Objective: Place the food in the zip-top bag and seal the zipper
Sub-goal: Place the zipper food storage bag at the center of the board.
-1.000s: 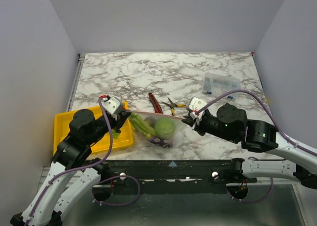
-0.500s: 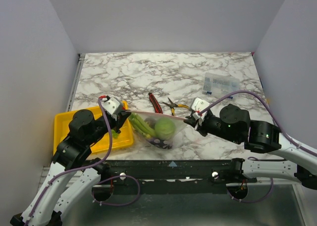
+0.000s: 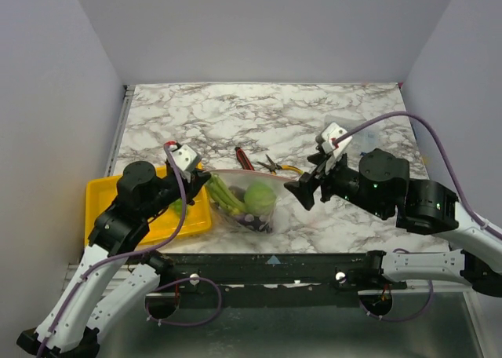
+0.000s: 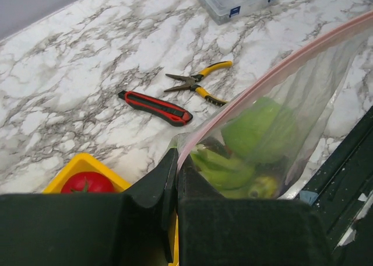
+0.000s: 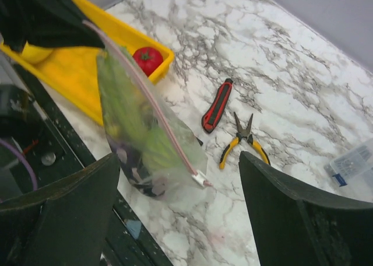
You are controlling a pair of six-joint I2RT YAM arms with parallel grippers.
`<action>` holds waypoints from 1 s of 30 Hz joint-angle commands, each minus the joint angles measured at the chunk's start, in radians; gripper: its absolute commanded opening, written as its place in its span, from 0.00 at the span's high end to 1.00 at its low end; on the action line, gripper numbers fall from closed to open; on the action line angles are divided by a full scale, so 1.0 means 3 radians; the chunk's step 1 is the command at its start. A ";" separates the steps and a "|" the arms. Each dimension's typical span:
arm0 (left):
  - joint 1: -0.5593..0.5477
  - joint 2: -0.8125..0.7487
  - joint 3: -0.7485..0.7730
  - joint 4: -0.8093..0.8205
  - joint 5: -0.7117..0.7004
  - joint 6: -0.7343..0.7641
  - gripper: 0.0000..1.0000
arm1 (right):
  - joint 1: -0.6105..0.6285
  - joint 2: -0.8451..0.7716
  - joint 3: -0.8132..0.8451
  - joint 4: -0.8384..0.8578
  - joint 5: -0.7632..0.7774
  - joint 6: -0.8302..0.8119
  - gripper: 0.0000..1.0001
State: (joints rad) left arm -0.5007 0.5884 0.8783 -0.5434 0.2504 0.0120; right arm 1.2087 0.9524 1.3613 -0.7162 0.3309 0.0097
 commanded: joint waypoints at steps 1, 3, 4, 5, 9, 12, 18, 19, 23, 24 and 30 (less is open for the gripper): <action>-0.0105 0.0220 0.0123 0.0203 0.0391 -0.0212 1.00 | -0.0013 0.0036 0.0186 0.0119 0.0717 0.0772 0.13; -0.0241 0.0456 0.0185 0.0317 0.0426 -0.0281 1.00 | -0.0013 0.0028 0.0217 0.0223 0.0968 0.0890 0.13; -0.0322 0.0565 0.0233 0.0362 0.0431 -0.0300 1.00 | -0.0015 0.0041 0.0234 0.0263 0.1042 0.0903 0.13; -0.0409 0.0710 0.0268 0.0429 0.0459 -0.0319 1.00 | -0.0012 0.0059 0.0271 0.0284 0.1076 0.0918 0.13; -0.0701 0.1337 0.0574 0.0572 0.0515 -0.0350 1.00 | -0.0012 0.0203 0.0525 0.0229 0.1129 0.0940 0.13; -0.0889 0.1878 0.0967 0.0558 0.0536 -0.0387 1.00 | -0.0013 0.0180 0.0582 0.0253 0.1147 0.0946 0.13; -0.1123 0.2890 0.1689 0.0549 0.0773 -0.0399 0.99 | -0.0014 -0.0066 0.0532 0.0316 0.1216 0.0968 0.13; -0.1158 0.3044 0.1821 0.0535 0.0802 -0.0398 0.95 | -0.0011 -0.0107 0.0522 0.0325 0.1235 0.0978 0.13; -0.1251 0.3564 0.2195 0.0609 0.0888 -0.0438 0.80 | -0.0012 -0.0303 0.0440 0.0416 0.1206 0.0995 0.13; -0.1268 0.3648 0.2250 0.0634 0.0895 -0.0441 0.75 | -0.0015 -0.0341 0.0426 0.0419 0.1209 0.1000 0.13; -0.1304 0.4004 0.2574 0.0590 0.0851 -0.0499 0.57 | -0.0014 -0.0429 0.0323 0.0394 0.1114 0.0971 0.13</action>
State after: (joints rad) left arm -0.8852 1.7550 1.5913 -0.3378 0.4763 -0.1143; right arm 1.2087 0.8165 1.4891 -0.6037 0.6640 0.2958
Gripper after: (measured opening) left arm 0.378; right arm 0.870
